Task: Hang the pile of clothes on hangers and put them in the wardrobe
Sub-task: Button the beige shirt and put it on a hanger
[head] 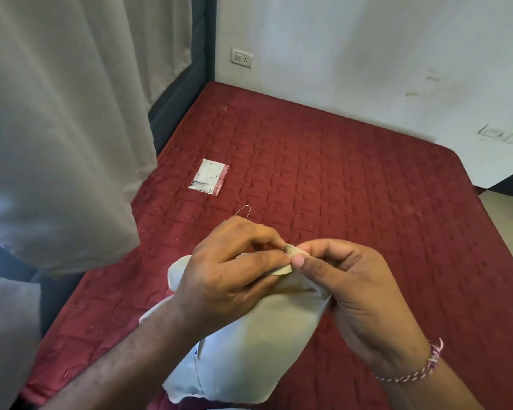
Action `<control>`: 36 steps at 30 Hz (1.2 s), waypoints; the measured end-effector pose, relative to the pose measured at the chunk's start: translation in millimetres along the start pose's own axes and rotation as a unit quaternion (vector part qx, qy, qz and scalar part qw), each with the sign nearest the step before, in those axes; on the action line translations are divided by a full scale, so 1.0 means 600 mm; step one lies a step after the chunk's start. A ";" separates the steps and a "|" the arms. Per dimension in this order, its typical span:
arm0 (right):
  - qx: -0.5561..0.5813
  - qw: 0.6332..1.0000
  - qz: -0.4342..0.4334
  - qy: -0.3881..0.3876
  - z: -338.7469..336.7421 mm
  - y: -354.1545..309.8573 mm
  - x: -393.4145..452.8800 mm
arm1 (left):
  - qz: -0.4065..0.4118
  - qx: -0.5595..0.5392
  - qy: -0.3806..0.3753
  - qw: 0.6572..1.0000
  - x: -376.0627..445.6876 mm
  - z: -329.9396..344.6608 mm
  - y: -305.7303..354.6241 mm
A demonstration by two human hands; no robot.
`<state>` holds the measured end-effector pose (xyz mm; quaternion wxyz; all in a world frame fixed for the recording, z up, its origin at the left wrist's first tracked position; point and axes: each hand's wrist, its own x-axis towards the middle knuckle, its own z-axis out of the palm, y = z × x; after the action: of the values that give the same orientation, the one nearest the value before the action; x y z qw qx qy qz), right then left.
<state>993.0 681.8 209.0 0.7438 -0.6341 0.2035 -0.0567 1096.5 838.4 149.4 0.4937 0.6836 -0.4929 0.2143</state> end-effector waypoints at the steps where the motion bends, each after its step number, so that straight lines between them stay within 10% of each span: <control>1: 0.004 1.000 -0.004 0.003 0.001 0.003 0.001 | -0.001 0.004 -0.001 1.000 -0.003 0.002 0.000; 7: -0.158 0.982 -0.105 0.003 -0.010 0.006 0.007 | -0.008 0.010 -0.011 1.000 -0.014 0.012 -0.011; 12: -0.411 0.877 -0.248 -0.026 -0.034 0.001 0.011 | -0.047 -0.074 -0.044 0.995 -0.010 0.015 -0.009; 20: -0.485 0.788 -0.379 0.012 -0.031 0.016 0.006 | -0.199 -0.133 -0.018 0.971 -0.021 0.018 0.002; 26: -0.432 0.810 -0.394 0.049 -0.016 0.048 -0.003 | -0.201 -0.083 0.008 0.976 -0.013 0.021 0.026; 36: -0.434 0.893 -0.115 0.028 -0.068 0.045 0.042 | -0.218 0.078 -0.127 0.964 -0.081 0.000 -0.096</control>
<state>996.2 640.9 172.7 0.3769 -0.9110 0.1539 -0.0660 1126.9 862.3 84.9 0.4066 0.8326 -0.3727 0.0505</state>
